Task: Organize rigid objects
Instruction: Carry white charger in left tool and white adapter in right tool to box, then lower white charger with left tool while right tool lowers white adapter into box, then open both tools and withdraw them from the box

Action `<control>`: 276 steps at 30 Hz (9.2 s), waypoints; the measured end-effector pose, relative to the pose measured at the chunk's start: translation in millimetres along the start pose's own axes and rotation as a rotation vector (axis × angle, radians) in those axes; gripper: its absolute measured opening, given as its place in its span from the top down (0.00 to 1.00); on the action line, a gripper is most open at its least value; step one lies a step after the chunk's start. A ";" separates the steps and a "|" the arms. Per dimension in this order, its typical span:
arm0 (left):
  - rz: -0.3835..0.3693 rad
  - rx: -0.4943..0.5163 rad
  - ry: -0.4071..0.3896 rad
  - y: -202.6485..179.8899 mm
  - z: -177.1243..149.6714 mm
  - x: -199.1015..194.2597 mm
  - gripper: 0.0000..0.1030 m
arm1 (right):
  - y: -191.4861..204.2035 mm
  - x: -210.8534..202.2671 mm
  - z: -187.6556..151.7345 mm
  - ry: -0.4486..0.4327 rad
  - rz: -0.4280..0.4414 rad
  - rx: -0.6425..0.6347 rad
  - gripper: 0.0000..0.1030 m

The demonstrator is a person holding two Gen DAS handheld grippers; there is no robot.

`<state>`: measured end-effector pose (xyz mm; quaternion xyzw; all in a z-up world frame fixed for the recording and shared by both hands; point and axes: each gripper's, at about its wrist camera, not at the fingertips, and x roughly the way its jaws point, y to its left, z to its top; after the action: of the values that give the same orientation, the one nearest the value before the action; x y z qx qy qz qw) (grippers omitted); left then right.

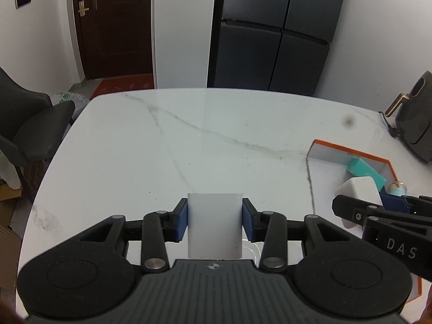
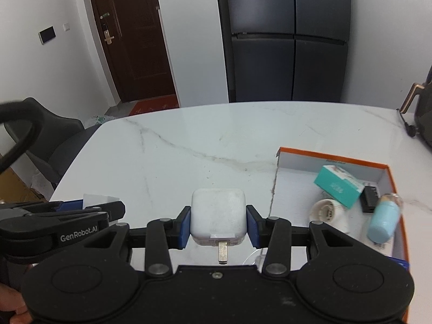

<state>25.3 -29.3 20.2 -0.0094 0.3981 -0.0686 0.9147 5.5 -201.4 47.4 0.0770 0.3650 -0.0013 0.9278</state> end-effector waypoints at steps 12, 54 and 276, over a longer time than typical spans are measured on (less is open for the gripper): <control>-0.030 0.029 -0.039 -23.1 -7.4 -22.5 0.60 | -14.7 -38.8 -11.7 -0.061 -0.031 0.030 0.50; -0.183 0.173 -0.024 -112.3 -37.4 -37.8 0.60 | -93.0 -101.3 -50.7 -0.090 -0.216 0.167 0.50; -0.026 0.196 0.119 -212.3 -91.7 -35.7 0.00 | -201.6 -143.1 -132.5 -0.014 -0.231 0.179 0.14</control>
<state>-90.6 -231.4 -1.2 0.0787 0.4428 -0.1195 0.8851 -201.0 -389.2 20.2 0.1167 0.3636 -0.1410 0.9134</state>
